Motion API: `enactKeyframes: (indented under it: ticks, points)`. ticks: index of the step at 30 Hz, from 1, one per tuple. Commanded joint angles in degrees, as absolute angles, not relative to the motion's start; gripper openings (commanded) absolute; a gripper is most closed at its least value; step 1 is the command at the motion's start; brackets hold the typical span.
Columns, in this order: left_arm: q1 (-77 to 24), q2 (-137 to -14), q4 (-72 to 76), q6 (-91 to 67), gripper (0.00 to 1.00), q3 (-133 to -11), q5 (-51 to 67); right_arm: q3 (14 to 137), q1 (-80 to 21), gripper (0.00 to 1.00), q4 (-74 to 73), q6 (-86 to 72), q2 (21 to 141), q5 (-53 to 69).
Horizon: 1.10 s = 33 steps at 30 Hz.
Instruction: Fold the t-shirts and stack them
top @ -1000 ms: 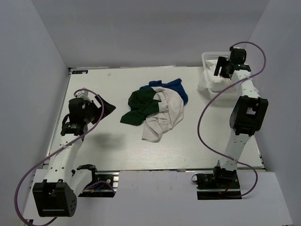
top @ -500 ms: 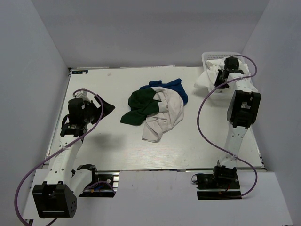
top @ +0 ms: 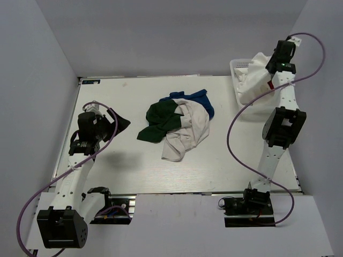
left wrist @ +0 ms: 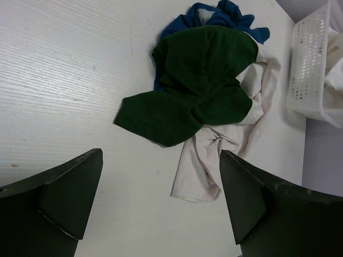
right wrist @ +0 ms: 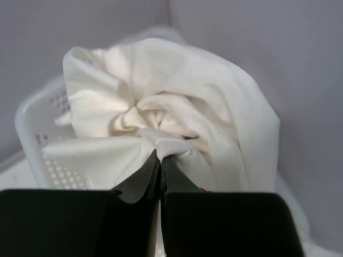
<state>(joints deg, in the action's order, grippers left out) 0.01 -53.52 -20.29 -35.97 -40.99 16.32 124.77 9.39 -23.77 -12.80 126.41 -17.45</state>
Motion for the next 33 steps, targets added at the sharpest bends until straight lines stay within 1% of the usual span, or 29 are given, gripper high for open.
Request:
enactKeyframes:
  ticks: [1,2,3,6,7,11,13,14,19,22,23,24,25,26,27,28,31,32,33]
  points:
    - [-0.2,-52.9,-21.1,-35.3,0.99,-42.3,15.3,128.0,11.6,0.0,-22.4,-10.5,125.0,-22.9]
    - [-0.2,-52.9,-21.1,-35.3,0.99,-42.3,14.5,123.4,10.9,0.0,-20.9,-9.5,124.4,-24.0]
    - [-0.2,-52.9,-21.1,-35.3,0.99,-42.3,13.9,121.9,10.9,0.0,-19.6,-8.7,123.1,-26.8]
    - [-0.2,-53.5,-21.1,-35.3,0.99,-42.8,14.4,122.6,11.4,0.0,-20.0,-8.9,124.9,-27.3]
    - [-0.2,-54.1,-21.1,-35.3,0.99,-42.8,14.4,123.4,11.2,0.0,-21.2,-6.0,126.3,-24.1]
    - [-0.2,-54.8,-20.6,-35.3,0.99,-42.8,15.6,119.8,9.6,0.0,-19.3,-1.7,129.1,-12.4]
    - [-0.2,-55.3,-21.1,-35.3,0.99,-42.8,16.1,118.9,8.9,0.0,-19.5,-1.7,130.5,-9.4]
    - [-0.2,-55.3,-21.1,-35.3,0.99,-43.3,16.1,119.2,8.5,0.0,-19.8,-1.5,133.0,-7.5]
    - [-0.2,-54.1,-22.5,-35.3,0.99,-43.3,15.4,121.3,6.4,0.0,-25.8,-1.3,138.4,-5.5]
    - [-0.2,-54.1,-22.0,-35.3,0.99,-43.9,17.7,121.6,5.0,0.0,-28.3,1.5,136.6,-3.2]
    - [0.4,-54.1,-20.2,-35.3,0.99,-43.9,18.7,121.5,4.5,0.02,-28.7,1.7,135.5,-2.9]
    - [0.4,-54.1,-19.4,-35.3,0.99,-43.9,19.7,121.3,4.0,0.19,-28.7,1.5,131.6,-3.1]
    - [0.4,-54.1,-18.7,-36.1,0.99,-43.9,20.9,120.4,3.6,0.31,-28.6,1.0,130.1,-3.3]
    - [0.4,-54.1,-18.0,-36.1,0.99,-43.9,20.9,119.9,3.3,0.54,-28.0,0.7,126.5,-3.2]
    - [0.4,-54.1,-17.3,-36.1,0.99,-43.9,21.6,119.1,3.0,0.87,-27.6,0.4,122.7,-2.6]
    - [0.4,-54.1,-16.5,-36.1,0.99,-43.9,22.1,116.6,2.4,0.9,-26.8,0.4,121.0,-2.4]
    - [0.4,-52.8,-16.5,-36.1,0.99,-43.2,21.5,112.4,0.2,0.9,-26.6,0.4,109.6,-0.6]
    - [0.4,-52.3,-16.5,-36.7,0.99,-42.3,21.4,109.5,0.2,0.9,-26.4,0.5,107.9,1.4]
    - [0.4,-51.8,-15.8,-36.7,0.99,-40.1,21.4,105.4,-2.5,0.9,-25.3,0.7,106.4,1.7]
